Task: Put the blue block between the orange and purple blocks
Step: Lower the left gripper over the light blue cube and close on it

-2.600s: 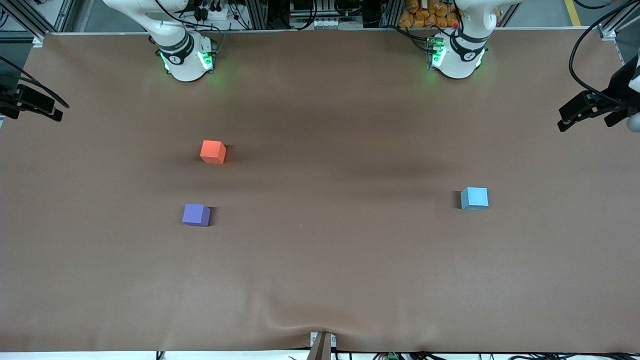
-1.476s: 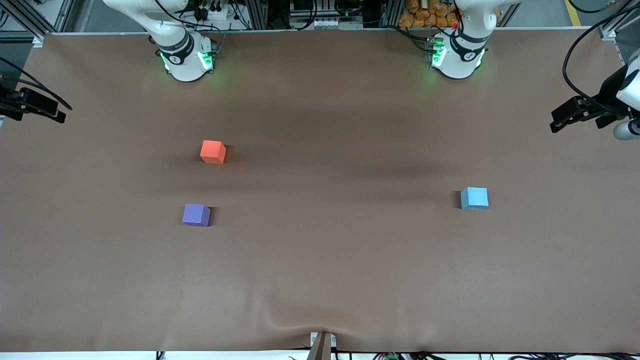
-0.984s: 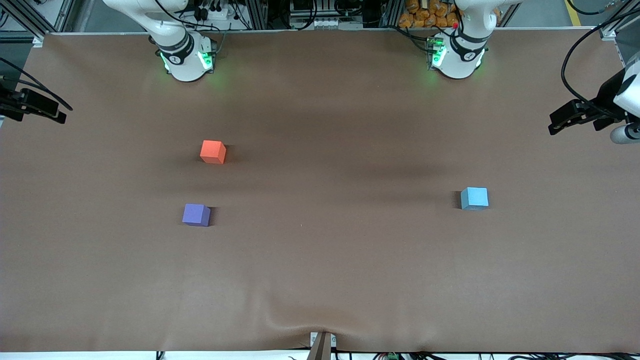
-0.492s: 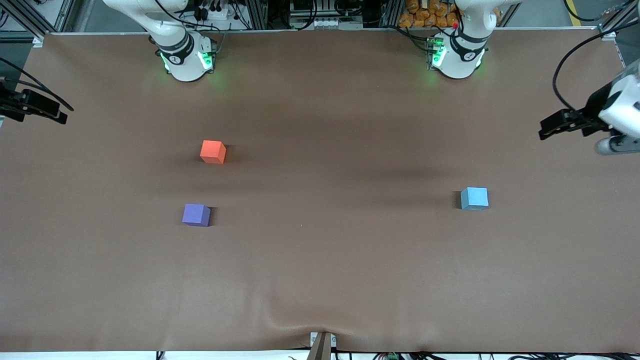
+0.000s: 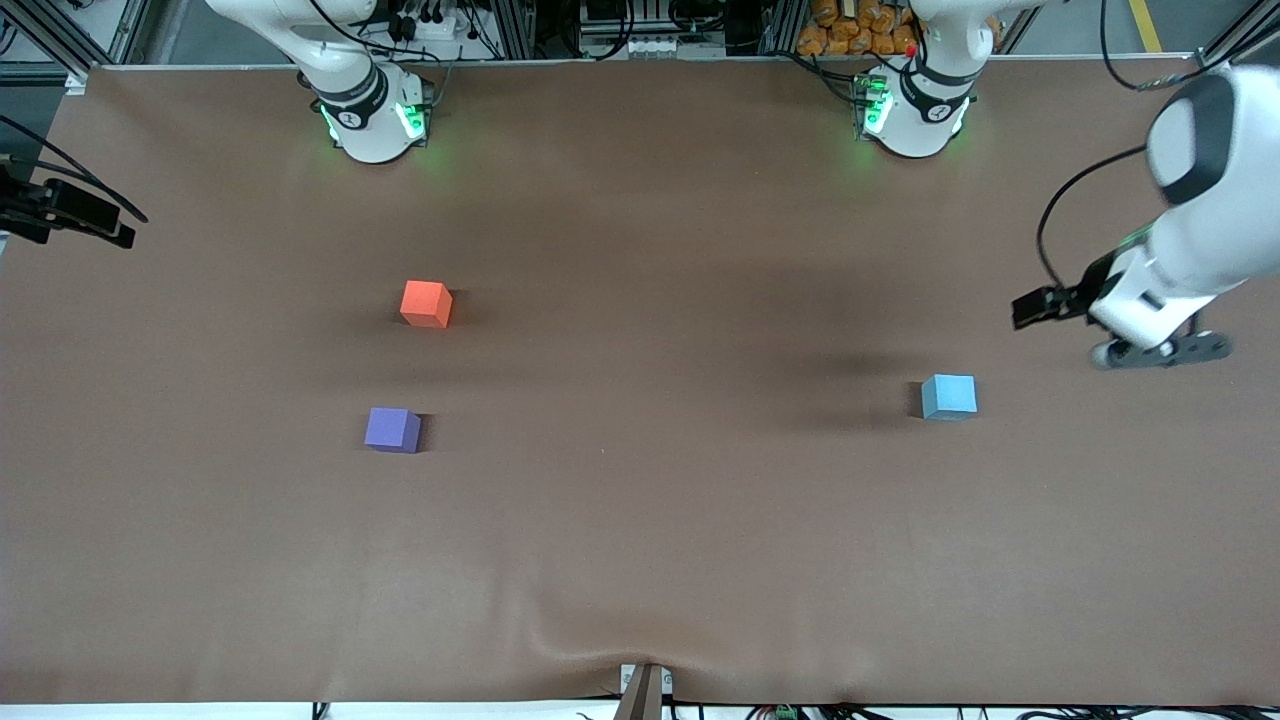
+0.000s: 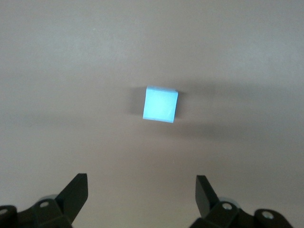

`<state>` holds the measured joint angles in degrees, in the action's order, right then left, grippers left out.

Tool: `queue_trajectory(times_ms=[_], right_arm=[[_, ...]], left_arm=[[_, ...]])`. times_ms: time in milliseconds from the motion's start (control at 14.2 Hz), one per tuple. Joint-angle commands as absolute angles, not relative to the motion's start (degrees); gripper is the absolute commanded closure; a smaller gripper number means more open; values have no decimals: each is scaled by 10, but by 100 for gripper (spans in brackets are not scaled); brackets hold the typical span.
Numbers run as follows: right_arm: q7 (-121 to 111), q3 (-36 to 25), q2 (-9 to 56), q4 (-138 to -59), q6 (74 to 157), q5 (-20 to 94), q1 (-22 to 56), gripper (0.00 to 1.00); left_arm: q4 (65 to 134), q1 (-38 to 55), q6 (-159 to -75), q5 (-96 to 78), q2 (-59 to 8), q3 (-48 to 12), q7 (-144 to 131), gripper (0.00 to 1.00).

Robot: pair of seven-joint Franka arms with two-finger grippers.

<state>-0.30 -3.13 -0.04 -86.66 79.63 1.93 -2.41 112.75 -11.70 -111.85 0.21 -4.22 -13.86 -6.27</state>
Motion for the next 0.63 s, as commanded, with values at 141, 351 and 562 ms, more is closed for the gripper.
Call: queue_trajectory(times_ms=[141,351,562], right_arm=[[-3,-25,-3,-868,798,23,-33,0],[-3,-25,-3,-868,798,23,-34,0],[-3,-25,-3,-868,798,22,-34,0]], left_arm=[[1193,-116,-1265,-8,-109,-142,-52,0],[1206,-118,-1323,-3,-150,-147,-43,0],[1210,-120,-1359,-2,-183,-147,-42,0]])
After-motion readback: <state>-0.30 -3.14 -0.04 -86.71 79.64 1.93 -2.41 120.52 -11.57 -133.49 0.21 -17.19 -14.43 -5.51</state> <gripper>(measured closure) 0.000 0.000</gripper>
